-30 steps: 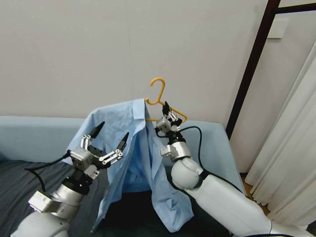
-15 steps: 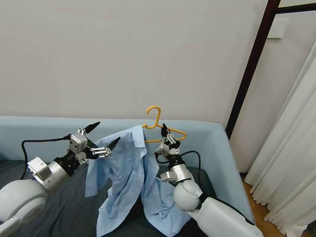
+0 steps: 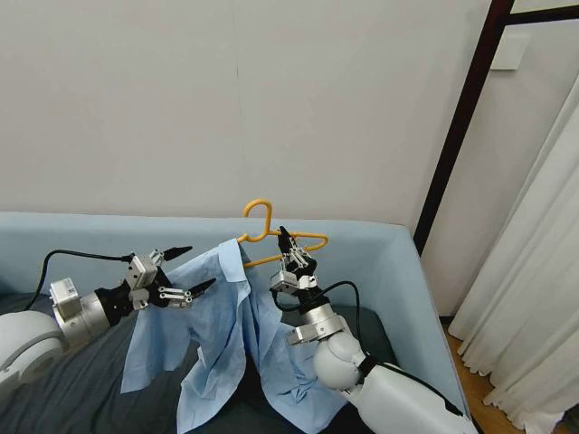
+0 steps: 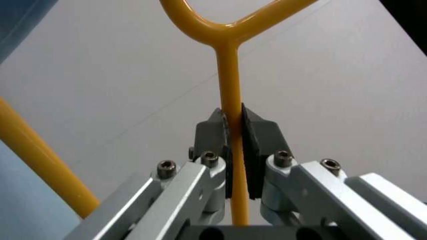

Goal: Pick up the clothes from the sofa and hang them on the clothes hanger.

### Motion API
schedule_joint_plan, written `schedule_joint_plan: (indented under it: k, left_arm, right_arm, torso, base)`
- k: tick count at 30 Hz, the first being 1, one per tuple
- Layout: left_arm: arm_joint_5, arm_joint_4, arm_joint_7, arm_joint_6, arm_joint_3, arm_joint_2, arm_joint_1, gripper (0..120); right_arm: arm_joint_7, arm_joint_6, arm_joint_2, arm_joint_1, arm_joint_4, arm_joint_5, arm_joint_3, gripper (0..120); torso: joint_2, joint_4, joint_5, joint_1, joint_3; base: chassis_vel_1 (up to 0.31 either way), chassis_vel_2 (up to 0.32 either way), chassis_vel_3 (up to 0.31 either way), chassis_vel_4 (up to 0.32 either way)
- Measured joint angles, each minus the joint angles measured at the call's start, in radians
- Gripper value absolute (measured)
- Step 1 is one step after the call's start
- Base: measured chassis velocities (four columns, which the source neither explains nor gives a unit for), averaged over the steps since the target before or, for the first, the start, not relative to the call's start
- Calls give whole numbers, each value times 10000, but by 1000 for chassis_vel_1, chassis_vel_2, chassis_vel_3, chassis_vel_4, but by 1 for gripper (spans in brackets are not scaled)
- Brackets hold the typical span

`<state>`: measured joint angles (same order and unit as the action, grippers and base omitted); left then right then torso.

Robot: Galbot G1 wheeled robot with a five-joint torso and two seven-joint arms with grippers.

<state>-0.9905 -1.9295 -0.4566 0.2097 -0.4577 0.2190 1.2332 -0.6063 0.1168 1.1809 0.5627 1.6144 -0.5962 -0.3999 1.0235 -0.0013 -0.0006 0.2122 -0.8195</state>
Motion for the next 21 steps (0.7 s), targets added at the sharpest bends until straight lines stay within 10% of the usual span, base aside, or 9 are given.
schedule_joint_plan:
  k: [21]
  left_arm:
    - [137,343,-384,54,71,635,144,8]
  right_arm:
    - [-151,-388,-52,319,314,-288,-127,4]
  torso:
    - [0,1,0,0,0]
  base:
    - [0,0,0,0]
